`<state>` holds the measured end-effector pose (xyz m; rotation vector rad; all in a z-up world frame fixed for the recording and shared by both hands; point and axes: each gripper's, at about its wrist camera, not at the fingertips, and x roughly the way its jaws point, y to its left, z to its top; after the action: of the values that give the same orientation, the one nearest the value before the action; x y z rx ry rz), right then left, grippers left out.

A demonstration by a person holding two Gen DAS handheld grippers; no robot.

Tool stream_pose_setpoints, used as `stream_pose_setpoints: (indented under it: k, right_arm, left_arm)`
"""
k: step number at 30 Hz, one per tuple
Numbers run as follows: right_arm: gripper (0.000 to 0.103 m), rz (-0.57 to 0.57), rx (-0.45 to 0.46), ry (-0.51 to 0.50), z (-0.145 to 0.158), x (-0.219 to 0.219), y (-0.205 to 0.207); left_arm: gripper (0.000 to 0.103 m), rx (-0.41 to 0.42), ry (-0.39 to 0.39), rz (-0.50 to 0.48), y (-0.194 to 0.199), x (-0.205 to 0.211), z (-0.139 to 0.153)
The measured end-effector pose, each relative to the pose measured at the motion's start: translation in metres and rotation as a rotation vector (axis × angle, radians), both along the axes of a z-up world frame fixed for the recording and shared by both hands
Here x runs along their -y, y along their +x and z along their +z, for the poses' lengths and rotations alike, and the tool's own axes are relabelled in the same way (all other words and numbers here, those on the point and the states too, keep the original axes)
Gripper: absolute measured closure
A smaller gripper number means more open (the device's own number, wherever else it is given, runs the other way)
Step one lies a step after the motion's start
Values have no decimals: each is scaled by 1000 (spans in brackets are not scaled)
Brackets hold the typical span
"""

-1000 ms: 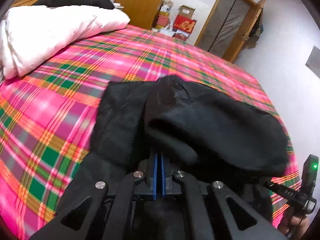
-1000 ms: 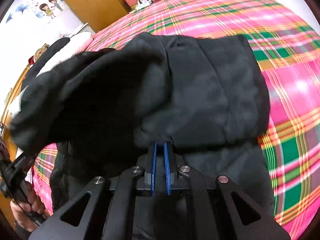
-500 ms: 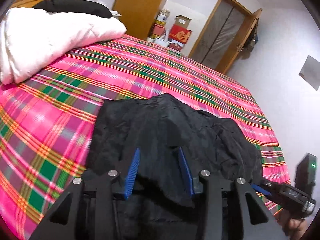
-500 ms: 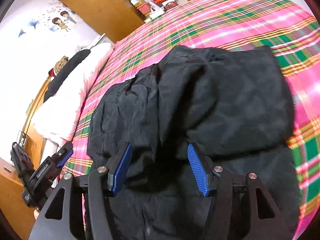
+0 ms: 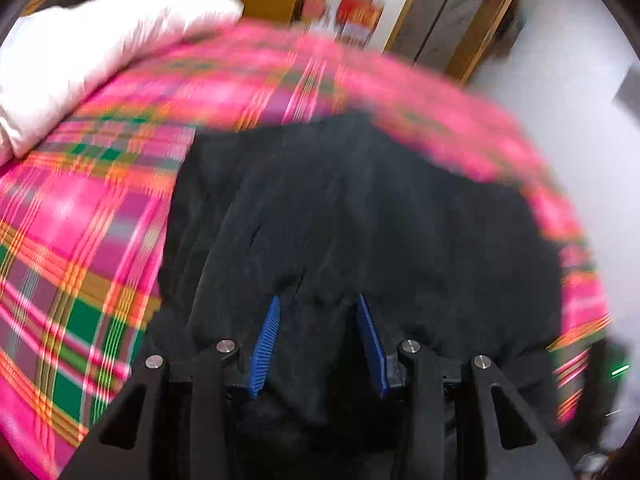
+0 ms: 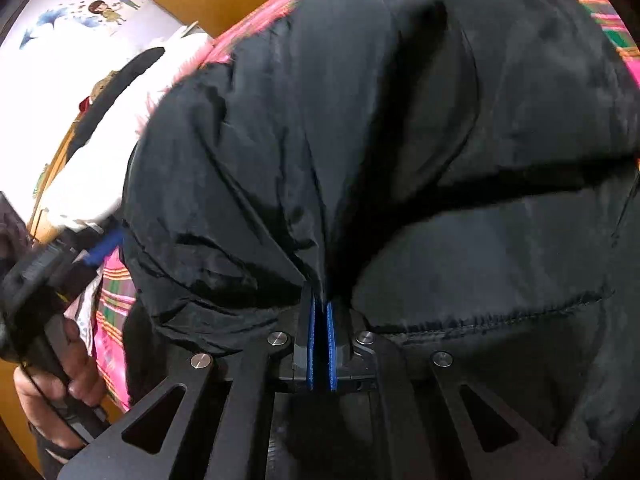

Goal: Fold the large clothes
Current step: 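Lay the held hem over the hood with both grippers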

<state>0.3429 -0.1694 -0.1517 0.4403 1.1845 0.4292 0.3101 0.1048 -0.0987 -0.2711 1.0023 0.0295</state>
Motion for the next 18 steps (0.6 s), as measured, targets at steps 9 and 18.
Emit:
stream_pose_setpoints:
  k: [9,18]
  right_arm:
    - [84,-23,166,-116,67,13,-9]
    - [84,-21,270,-239,73,1,31]
  left_arm:
    - [64,-48,49,-8,3,11,-16]
    - [64,-56,63,-7,5,14,-19]
